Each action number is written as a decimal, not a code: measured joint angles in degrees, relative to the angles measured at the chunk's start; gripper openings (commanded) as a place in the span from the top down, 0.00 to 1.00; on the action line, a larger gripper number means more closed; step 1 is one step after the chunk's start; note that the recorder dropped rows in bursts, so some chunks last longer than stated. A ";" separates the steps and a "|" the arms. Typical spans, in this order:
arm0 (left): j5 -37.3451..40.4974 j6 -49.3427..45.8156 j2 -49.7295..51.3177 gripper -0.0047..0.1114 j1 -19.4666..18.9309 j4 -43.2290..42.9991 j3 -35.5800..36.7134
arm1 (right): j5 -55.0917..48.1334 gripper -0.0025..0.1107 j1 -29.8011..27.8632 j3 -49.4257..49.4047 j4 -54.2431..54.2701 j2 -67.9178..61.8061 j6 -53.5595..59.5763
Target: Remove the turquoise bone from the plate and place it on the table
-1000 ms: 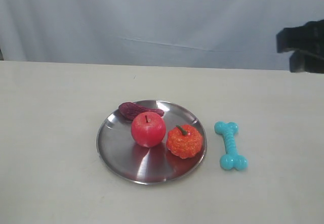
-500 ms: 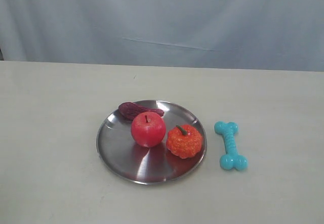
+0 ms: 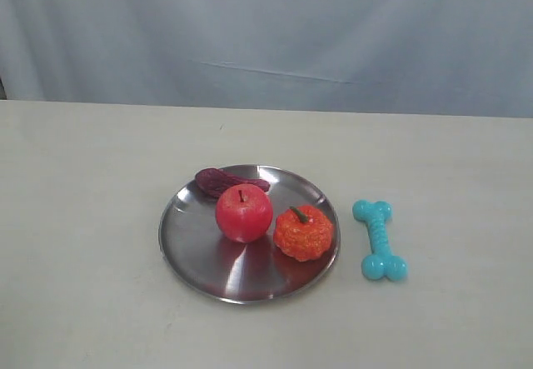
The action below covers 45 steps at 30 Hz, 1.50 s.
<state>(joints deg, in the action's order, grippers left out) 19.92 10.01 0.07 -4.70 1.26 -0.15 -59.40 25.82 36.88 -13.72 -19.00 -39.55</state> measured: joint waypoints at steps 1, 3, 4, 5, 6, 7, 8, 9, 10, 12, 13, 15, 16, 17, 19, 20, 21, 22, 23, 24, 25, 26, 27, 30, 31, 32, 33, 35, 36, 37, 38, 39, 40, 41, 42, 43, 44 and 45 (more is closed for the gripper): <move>0.00 0.00 0.00 0.96 0.00 0.00 0.00 | 0.01 0.98 0.00 0.00 0.00 0.00 -0.09; 0.00 0.00 0.00 0.96 0.00 0.00 0.00 | 0.09 0.98 0.00 0.00 0.00 0.00 -0.09; 0.00 0.00 0.00 0.96 0.00 0.00 0.00 | 0.24 0.98 0.00 0.00 -0.22 0.00 -0.09; 0.00 0.00 0.00 0.96 0.00 0.00 0.00 | 0.38 0.98 0.00 0.00 -0.51 0.00 -0.09; 0.00 0.00 0.00 0.96 0.00 0.00 0.00 | 0.52 0.98 0.00 0.00 -1.21 0.00 0.01; 0.00 0.00 0.00 0.96 0.00 0.00 0.00 | 1.07 0.98 0.00 0.00 -2.20 0.00 0.12; 0.00 0.00 0.00 0.96 0.00 0.00 0.00 | 1.69 0.98 0.00 0.00 -2.74 0.00 0.12; 0.00 0.00 0.00 0.96 0.00 0.00 0.00 | 2.82 0.98 0.00 0.00 -3.49 0.00 0.12; 0.00 0.00 0.00 0.96 0.00 0.00 0.00 | 4.25 0.98 0.00 -0.09 -4.22 0.00 0.12; 0.00 0.00 0.00 0.96 0.00 0.00 0.00 | 7.70 0.98 0.00 -0.47 -5.75 0.12 0.12; 0.00 0.00 0.00 0.96 0.00 0.00 0.00 | 9.77 0.98 0.00 -1.02 -6.63 0.23 0.12; 0.00 0.00 0.00 0.96 0.00 0.00 0.00 | 14.44 0.98 0.00 -2.35 -8.40 0.43 0.12; 0.00 0.00 0.00 0.96 0.00 0.00 0.00 | 17.22 0.98 -0.54 -3.38 -9.01 0.57 0.12; 0.00 0.00 0.00 0.96 0.00 0.00 0.00 | 20.30 0.98 -1.68 -4.63 -9.38 1.00 0.12; 0.00 0.00 0.00 0.96 0.00 0.00 0.00 | 26.39 0.98 -5.42 -7.50 -9.51 1.86 0.12; 0.00 0.00 0.00 0.96 0.00 0.00 0.00 | 29.90 0.98 -8.24 -9.08 -9.30 2.15 0.12; 0.00 0.00 0.00 0.96 0.00 0.00 0.00 | 32.75 0.98 -11.41 -10.33 -8.56 2.44 0.12; 0.00 0.00 0.00 0.96 0.00 0.00 0.00 | 36.38 0.98 -14.73 -11.88 -7.61 2.84 0.12; 0.00 0.00 0.00 0.96 0.00 0.00 0.00 | 39.85 0.98 -17.96 -13.38 -6.38 3.07 0.12; 0.00 0.00 0.00 0.96 0.00 0.00 0.00 | 42.36 0.98 -20.38 -14.49 -5.40 3.19 0.12; 0.00 0.00 0.00 0.96 0.00 0.00 0.00 | 45.01 0.98 -23.14 -15.67 -4.58 3.44 0.12; 0.00 0.00 0.00 0.96 0.00 0.00 0.00 | 47.03 0.98 -25.38 -16.66 -3.87 3.54 0.12; 0.00 0.00 0.00 0.96 0.00 0.00 0.00 | 48.49 0.98 -26.89 -17.27 -3.65 3.67 0.12; 0.00 0.00 0.00 0.96 0.00 0.00 0.00 | 49.87 0.98 -30.28 -18.80 -3.40 3.67 0.12; 0.00 0.00 0.00 0.96 0.00 0.00 0.00 | 50.01 0.98 -30.85 -19.23 -3.40 3.67 0.22; 0.00 0.00 0.00 0.96 0.00 0.00 0.00 | 50.13 0.98 -31.15 -19.76 -3.65 3.67 0.53; 0.00 0.00 0.00 0.96 0.00 0.00 0.00 | 50.13 0.98 -31.30 -20.22 -3.76 3.67 0.80; 0.00 0.00 0.00 0.96 0.00 0.00 0.00 | 50.38 0.98 -31.41 -21.73 -4.74 3.76 2.36; 0.00 0.00 0.00 0.96 0.00 0.00 0.00 | 50.38 0.98 -31.41 -22.61 -5.49 3.91 3.54; 0.00 0.00 0.00 0.96 0.00 0.00 0.00 | 50.38 0.98 -31.41 -23.40 -5.88 4.38 4.62; 0.00 0.00 0.00 0.96 0.00 0.00 0.00 | 50.38 0.98 -31.41 -24.39 -6.18 4.96 6.25; 0.00 0.00 0.00 0.96 0.00 0.00 0.00 | 50.38 0.98 -31.41 -25.34 -6.16 5.71 8.05; 0.00 0.00 0.00 0.96 0.00 0.00 0.00 | 50.38 0.98 -31.41 -26.28 -5.98 6.42 9.65; 0.00 0.00 0.00 0.96 0.00 0.00 0.00 | 50.38 0.98 -31.41 -27.22 -4.99 7.34 12.01; 0.00 0.00 0.00 0.96 0.00 0.00 0.00 | 50.38 0.98 -31.41 -28.22 -3.49 8.32 14.83; 0.00 0.00 0.00 0.96 0.00 0.00 0.00 | 50.38 0.98 -31.41 -29.06 -2.17 9.10 17.78; 0.00 0.00 0.00 0.96 0.00 0.00 0.00 | 50.38 0.98 -31.41 -30.13 -0.54 10.04 20.61; 0.00 0.00 0.00 0.96 0.00 0.00 0.00 | 50.38 0.98 -31.41 -31.22 0.88 10.97 23.17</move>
<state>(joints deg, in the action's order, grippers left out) 19.92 10.01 0.07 -4.70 1.26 -0.15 -9.02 -5.59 5.66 -12.84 -8.04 -16.38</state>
